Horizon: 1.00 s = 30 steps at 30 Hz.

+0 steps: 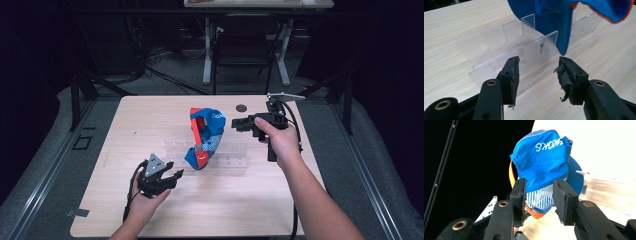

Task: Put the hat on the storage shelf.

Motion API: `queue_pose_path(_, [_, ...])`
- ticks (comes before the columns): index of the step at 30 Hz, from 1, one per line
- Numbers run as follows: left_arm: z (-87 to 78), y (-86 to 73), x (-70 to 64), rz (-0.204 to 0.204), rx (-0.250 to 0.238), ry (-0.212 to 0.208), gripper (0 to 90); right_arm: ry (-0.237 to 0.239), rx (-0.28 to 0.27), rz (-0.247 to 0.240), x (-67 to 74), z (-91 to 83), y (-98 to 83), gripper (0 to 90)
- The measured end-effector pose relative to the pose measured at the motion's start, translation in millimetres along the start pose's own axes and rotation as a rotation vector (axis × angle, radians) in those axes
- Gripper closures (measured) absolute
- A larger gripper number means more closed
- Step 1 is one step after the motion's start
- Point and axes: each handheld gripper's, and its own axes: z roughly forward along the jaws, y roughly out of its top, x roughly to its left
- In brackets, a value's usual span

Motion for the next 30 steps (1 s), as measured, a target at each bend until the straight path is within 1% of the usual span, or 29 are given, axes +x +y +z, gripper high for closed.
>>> queue_pose_path(1, [-1.7,-0.5,1.9,0.000,0.003,0.002,51.7,-0.003,0.004,-0.001,-0.4,-1.2,-0.1,62.6])
queue_pose_path(2, [-4.5,-2.1,5.0,-0.011,0.004,0.011,51.1,-0.006,0.001,-0.004,-1.7,-2.7,-0.6,62.1])
queue_pose_path(5, [-6.8,-4.3,7.6,-0.021,0.001,0.018,50.3,-0.012,-0.008,-0.004,-2.8,-4.1,-1.4,61.0])
queue_pose_path(8, [-11.2,-8.3,11.9,-0.025,0.015,0.024,49.8,-0.037,-0.015,-0.020,-4.4,-8.3,-2.8,59.5])
queue_pose_path(9, [-12.4,-9.8,13.4,-0.029,0.015,0.028,49.8,-0.037,-0.015,-0.020,-4.4,-8.3,-2.8,59.5])
queue_pose_path(10, [-14.1,-11.3,14.9,-0.035,0.018,0.030,49.5,-0.042,-0.006,-0.026,-5.5,-10.7,-3.6,59.5])
queue_pose_path(13, [-20.0,-14.9,21.0,-0.054,0.024,0.041,49.1,-0.047,-0.007,-0.026,-6.5,-13.1,-5.1,59.3])
queue_pose_path(14, [-24.7,-17.3,25.3,-0.064,0.025,0.048,48.7,-0.058,-0.003,-0.031,-7.7,-15.9,-6.9,59.0])
queue_pose_path(15, [-24.7,-17.3,25.3,-0.064,0.025,0.048,48.5,-0.058,-0.003,-0.031,-7.7,-15.9,-6.9,59.0])
queue_pose_path(16, [-29.2,-20.0,28.8,-0.074,0.021,0.059,48.3,-0.070,-0.010,-0.038,-8.5,-19.5,-9.0,58.8])
queue_pose_path(19, [-33.7,-22.9,32.6,-0.084,0.023,0.062,47.3,-0.079,-0.014,-0.042,-9.4,-23.6,-10.8,58.4])
queue_pose_path(20, [-37.2,-27.4,36.6,-0.100,0.018,0.069,47.3,-0.083,-0.012,-0.048,-10.4,-26.1,-11.7,58.2])
queue_pose_path(21, [-37.2,-27.4,36.6,-0.100,0.018,0.069,46.7,-0.083,-0.012,-0.048,-10.4,-26.1,-11.7,58.2])
queue_pose_path(23, [-38.3,-33.1,40.2,-0.105,0.013,0.072,46.6,-0.096,-0.023,-0.046,-13.0,-31.7,-15.7,58.4])
queue_pose_path(24, [-38.7,-36.4,42.3,-0.112,0.018,0.073,46.5,-0.100,-0.018,-0.051,-14.4,-33.4,-17.1,58.5])
queue_pose_path(26, [-38.6,-40.2,45.1,-0.124,0.025,0.074,46.4,-0.107,-0.024,-0.053,-17.5,-34.7,-20.8,58.3])
queue_pose_path(28, [-38.5,-43.4,47.5,-0.131,0.026,0.078,46.4,-0.127,-0.018,-0.064,-21.5,-36.4,-24.8,57.2])
queue_pose_path(30, [-38.8,-45.0,49.5,-0.131,0.038,0.078,46.4,-0.141,-0.032,-0.077,-25.3,-36.9,-29.3,56.3])
